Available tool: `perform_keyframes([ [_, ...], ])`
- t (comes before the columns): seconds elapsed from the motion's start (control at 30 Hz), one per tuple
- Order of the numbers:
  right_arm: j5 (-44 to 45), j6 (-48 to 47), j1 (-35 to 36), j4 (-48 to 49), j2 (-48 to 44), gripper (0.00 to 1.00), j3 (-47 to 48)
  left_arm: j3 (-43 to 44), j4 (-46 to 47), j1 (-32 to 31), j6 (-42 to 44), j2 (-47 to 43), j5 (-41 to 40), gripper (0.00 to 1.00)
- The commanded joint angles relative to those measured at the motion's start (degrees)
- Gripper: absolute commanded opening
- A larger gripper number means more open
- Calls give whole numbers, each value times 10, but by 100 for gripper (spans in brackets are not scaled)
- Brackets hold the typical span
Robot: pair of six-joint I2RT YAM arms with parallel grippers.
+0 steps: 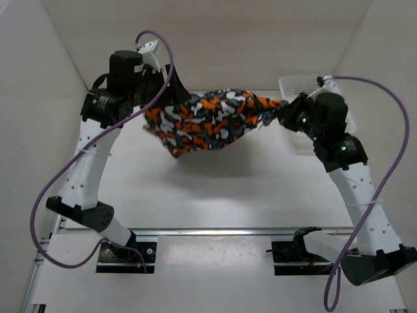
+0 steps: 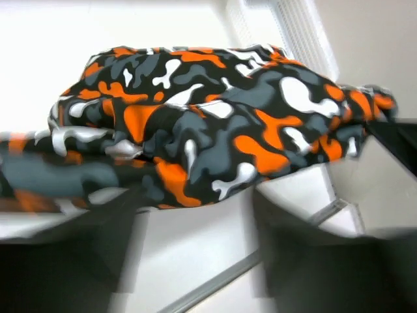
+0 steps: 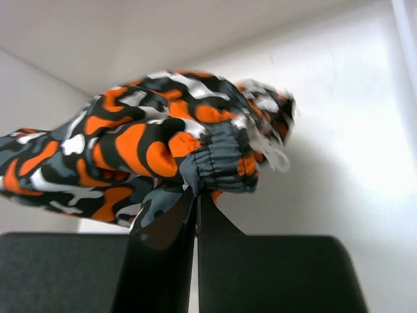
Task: Fold and stack the shorts
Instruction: Flatten the shorts out, then fold the shorts
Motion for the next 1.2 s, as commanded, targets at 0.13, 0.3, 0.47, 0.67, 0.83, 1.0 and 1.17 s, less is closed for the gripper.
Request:
perform_keyframes([
  [0.13, 15, -14, 6, -31, 118, 53, -115, -27, -49, 43, 39, 161, -40, 100],
  [0.3, 66, -14, 19, -67, 134, 81, -142, -113, -61, 25, 46, 78, -103, 99],
  [0.47, 74, -19, 3, -80, 65, 82, -200, -385, -25, 25, -13, -95, -103, 92],
  [0.67, 33, -1, -14, -96, 13, 82, -283, -662, 53, 25, -114, -196, -49, 94],
  [0.83, -44, -1, -70, -49, 24, 83, -346, -764, 125, 20, -166, -193, -10, 96],
  [1.0, -61, -6, -82, -41, 48, 82, -344, -778, 157, 20, -190, -131, -54, 84],
  [1.17, -61, -11, -93, -36, 48, 82, -333, -731, 163, 25, -173, -21, -82, 51],
])
